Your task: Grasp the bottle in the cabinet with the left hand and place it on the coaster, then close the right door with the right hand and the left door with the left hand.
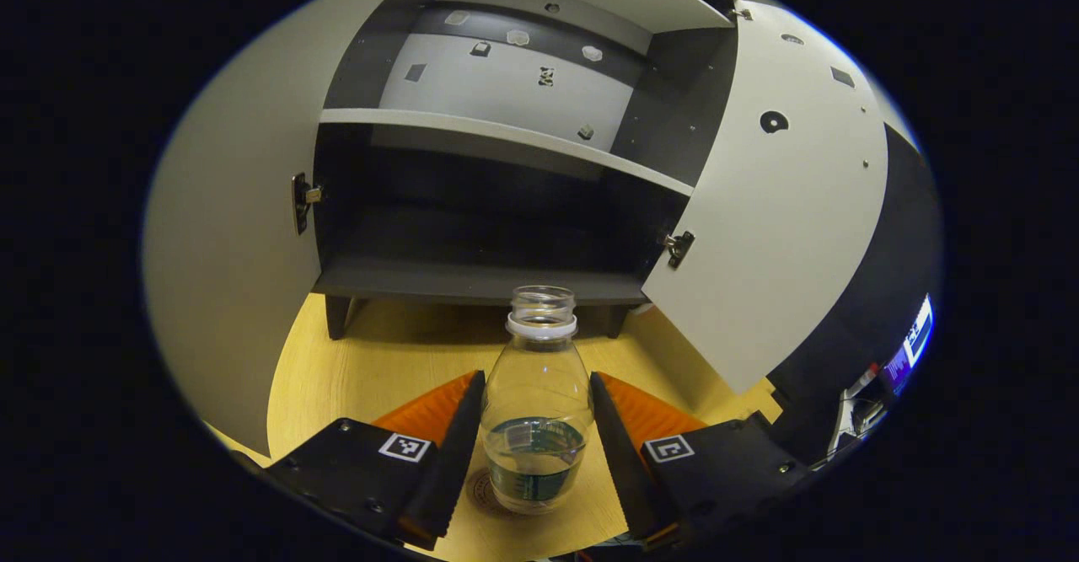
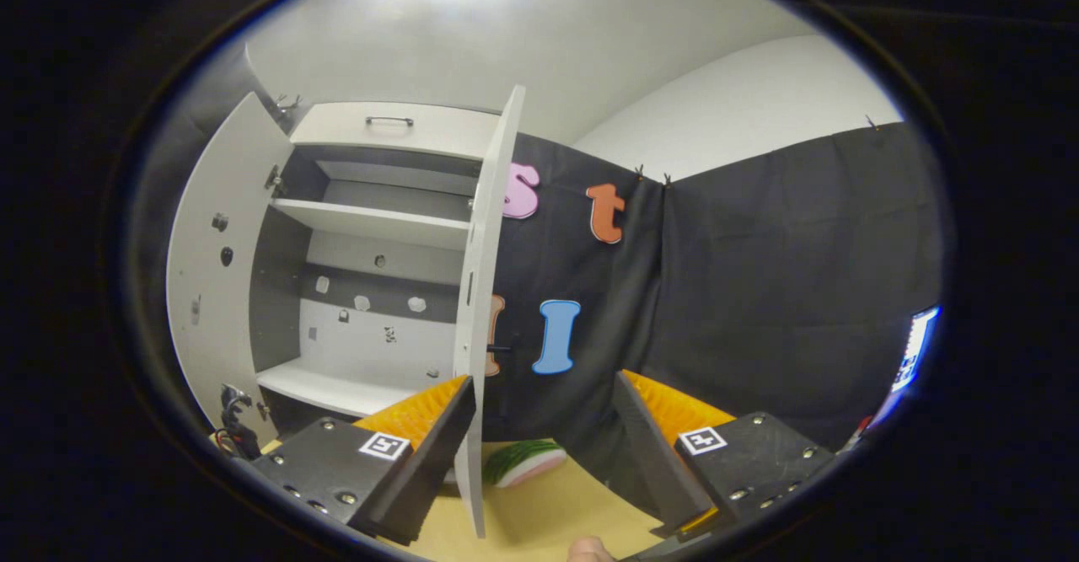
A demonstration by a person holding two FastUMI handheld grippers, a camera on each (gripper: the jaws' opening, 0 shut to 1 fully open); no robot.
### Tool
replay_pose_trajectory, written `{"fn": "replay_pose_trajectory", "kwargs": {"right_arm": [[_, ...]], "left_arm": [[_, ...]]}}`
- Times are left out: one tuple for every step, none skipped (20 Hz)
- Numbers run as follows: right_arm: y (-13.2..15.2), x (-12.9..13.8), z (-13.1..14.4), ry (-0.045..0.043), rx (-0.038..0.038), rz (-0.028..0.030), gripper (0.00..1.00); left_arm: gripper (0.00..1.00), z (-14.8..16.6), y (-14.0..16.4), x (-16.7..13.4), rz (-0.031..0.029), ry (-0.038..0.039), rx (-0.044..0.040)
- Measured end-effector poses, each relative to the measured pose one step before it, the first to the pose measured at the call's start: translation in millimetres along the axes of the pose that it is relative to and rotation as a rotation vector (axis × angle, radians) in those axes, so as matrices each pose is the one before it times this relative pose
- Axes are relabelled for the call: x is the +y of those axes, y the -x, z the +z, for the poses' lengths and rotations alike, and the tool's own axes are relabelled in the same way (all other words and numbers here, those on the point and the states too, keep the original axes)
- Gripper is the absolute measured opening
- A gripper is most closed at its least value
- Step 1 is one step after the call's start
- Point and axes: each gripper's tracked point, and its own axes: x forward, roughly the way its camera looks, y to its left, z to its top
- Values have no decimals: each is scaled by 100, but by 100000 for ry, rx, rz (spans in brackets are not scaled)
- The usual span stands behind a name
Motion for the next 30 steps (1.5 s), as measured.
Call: {"fn": "replay_pose_trajectory", "kwargs": {"right_arm": [[1, -78, -160, 231, 508, -60, 100], [104, 51, -107, 202, 313, 17, 100], [166, 36, 12, 220, -49, -52, 100], [134, -22, 48, 419, -88, -164, 100], [34, 2, 40, 575, -83, -120, 100], [-20, -26, -116, 618, 135, -72, 97], [-5, -4, -126, 571, 363, -41, 100], [-139, 16, -213, 463, 376, 3, 100], [7, 58, -64, 350, 339, 32, 97], [36, -25, -78, 334, 48, -12, 97], [-63, 31, 60, 344, -85, -200, 97], [-40, -83, -49, 369, -31, -132, 100], [14, -63, -53, 322, -102, -194, 100], [-70, -60, -107, 251, 72, -142, 100], [-10, 14, -24, 142, 171, 74, 100], [9, -39, -85, 100, 224, 5, 100], [-33, -42, -48, 123, 259, -134, 100], [-27, -34, -109, -21, 88, -169, 97], [-19, 62, 20, -322, 21, 50, 100], [-4, 13, -47, -414, 89, 237, 100], [-20, 19, 18, -210, -11, 165, 100], [-47, -46, -74, -7, -5, 14, 100], [-71, 45, -41, 42, 208, 115, 100], [7, 40, -147, -73, 265, 278, 100], [-26, 65, -53, -324, 140, 207, 100], [-20, 55, -93, -517, 222, 327, 100], [-11, 74, -74, -588, 245, 358, 100], [-50, 109, -146, -436, 132, 294, 100], [-54, 74, -76, -240, 66, 199, 100], [-48, -18, -67, -47, 86, 43, 100]], "left_arm": [[77, -443, -242, 149, 38, -162, 40], [77, -229, -166, 218, 839, -617, -768], [77, -310, -284, 325, 1001, -868, -260], [77, -400, -183, 109, 551, -517, 584], [80, -327, -83, 68, 157, -451, 236], [78, -41, -175, -37, -301, -375, -489], [77, -114, -216, 60, 128, -60, -507], [77, 36, -149, 49, -8, 238, -1150], [78, 213, -114, -46, -307, 544, -2212], [77, 129, -132, -88, -253, 263, -1622], [77, -228, -118, -157, -411, 22, -751], [77, -317, -94, -56, -200, -542, 302], [77, -457, -150, -16, 206, -1253, 936], [77, -459, 1, 104, 479, -1634, 956], [77, 186, 68, -100, -182, -650, -1916], [78, 281, -108, -131, -500, -23, -1993], [77, -273, -34, -82, 76, -290, 1564], [77, 20, 84, -66, 222, -292, -376], [78, -93, 27, -1, 307, -402, 148], [77, -132, 304, -29, 216, -227, 145], [77, 125, 267, -38, 81, -181, -595], [77, -154, 307, -42, 164, -131, 480], [77, -180, 379, -55, -77, -26, -2], [78, -70, 387, -229, -76, -90, -46], [77, -271, 312, -56, -189, -64, 364], [78, -89, 319, -68, -17, -429, 161], [77, -228, 271, -52, -55, -171, 786], [77, -167, 210, -46, 23, -319, 564], [77, -75, 343, -81, 18, -141, 174], [78, -105, 274, -52, 48, 84, 103]]}}
